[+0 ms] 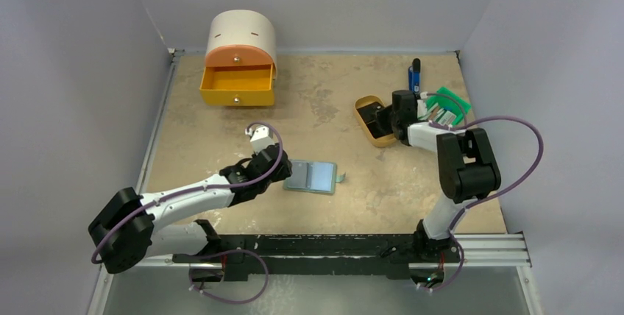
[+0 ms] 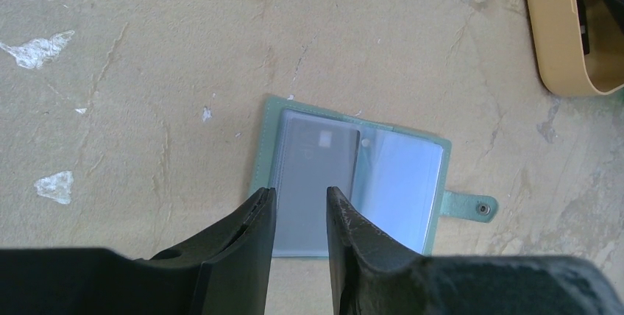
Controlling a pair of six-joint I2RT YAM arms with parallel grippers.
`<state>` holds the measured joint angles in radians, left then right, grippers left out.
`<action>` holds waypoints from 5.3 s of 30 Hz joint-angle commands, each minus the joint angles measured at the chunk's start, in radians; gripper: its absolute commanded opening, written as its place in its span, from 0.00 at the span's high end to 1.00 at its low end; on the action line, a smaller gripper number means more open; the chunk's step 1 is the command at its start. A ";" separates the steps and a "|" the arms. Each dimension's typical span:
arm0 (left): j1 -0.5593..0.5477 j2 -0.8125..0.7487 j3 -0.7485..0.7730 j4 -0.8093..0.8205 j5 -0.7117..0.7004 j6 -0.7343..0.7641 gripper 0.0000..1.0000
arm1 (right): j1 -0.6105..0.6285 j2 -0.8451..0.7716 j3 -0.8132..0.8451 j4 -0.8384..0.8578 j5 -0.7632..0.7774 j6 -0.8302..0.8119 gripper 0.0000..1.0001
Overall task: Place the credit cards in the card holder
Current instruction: Pick up the credit card from the storage box, then insert the credit card into the card holder.
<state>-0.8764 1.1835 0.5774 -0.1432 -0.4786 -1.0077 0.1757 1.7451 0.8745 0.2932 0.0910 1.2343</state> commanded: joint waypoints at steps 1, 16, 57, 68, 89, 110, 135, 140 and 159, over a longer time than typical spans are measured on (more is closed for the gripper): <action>0.005 0.008 0.011 0.026 -0.008 -0.004 0.69 | -0.002 -0.030 -0.020 -0.038 0.020 -0.036 0.92; 0.005 0.036 0.029 0.031 -0.002 0.005 0.69 | -0.005 -0.016 0.007 -0.071 -0.002 -0.065 0.76; 0.005 0.058 0.019 0.043 0.008 -0.005 0.70 | -0.027 -0.002 -0.040 -0.078 -0.025 -0.060 0.72; 0.005 0.076 0.024 0.052 0.015 -0.002 0.70 | -0.027 -0.058 -0.056 -0.076 -0.027 -0.068 0.77; 0.005 0.070 0.022 0.044 0.006 -0.001 0.70 | -0.028 -0.063 0.012 -0.078 -0.040 -0.078 1.00; 0.005 -0.068 0.081 -0.083 -0.180 0.035 0.71 | 0.092 -0.454 0.279 -0.425 -0.364 -0.794 1.00; 0.037 -0.078 -0.123 0.196 -0.014 0.039 0.41 | 0.294 -0.230 -0.145 -0.006 -0.800 -0.477 1.00; 0.047 0.004 -0.127 0.211 -0.013 0.003 0.47 | 0.295 -0.170 -0.125 -0.015 -0.783 -0.452 1.00; 0.050 0.062 -0.167 0.187 -0.048 -0.055 0.62 | 0.364 -0.028 -0.053 -0.140 -0.783 -0.504 1.00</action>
<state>-0.8314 1.2457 0.4240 0.0128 -0.5129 -1.0405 0.5301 1.7134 0.7784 0.1749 -0.6754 0.7403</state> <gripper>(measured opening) 0.384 0.007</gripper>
